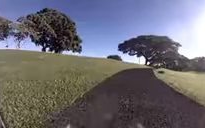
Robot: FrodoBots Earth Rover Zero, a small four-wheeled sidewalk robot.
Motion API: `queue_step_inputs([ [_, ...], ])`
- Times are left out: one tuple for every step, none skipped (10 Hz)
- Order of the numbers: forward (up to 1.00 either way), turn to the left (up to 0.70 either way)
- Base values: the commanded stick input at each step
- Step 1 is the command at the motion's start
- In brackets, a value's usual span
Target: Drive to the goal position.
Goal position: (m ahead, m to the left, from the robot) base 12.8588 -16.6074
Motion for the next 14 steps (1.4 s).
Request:
queue_step_inputs([
  [0.70,0.00],
  [0.70,-0.10],
  [0.70,-0.14],
  [0.70,-0.14],
  [0.70,-0.14],
  [0.70,-0.14],
  [0.70,-0.06],
  [0.70,0.00],
  [0.70,-0.04],
  [0.70,-0.14],
  [0.70,-0.14],
  [0.70,-0.14],
  [0.70,-0.14],
  [0.70,-0.14],
])
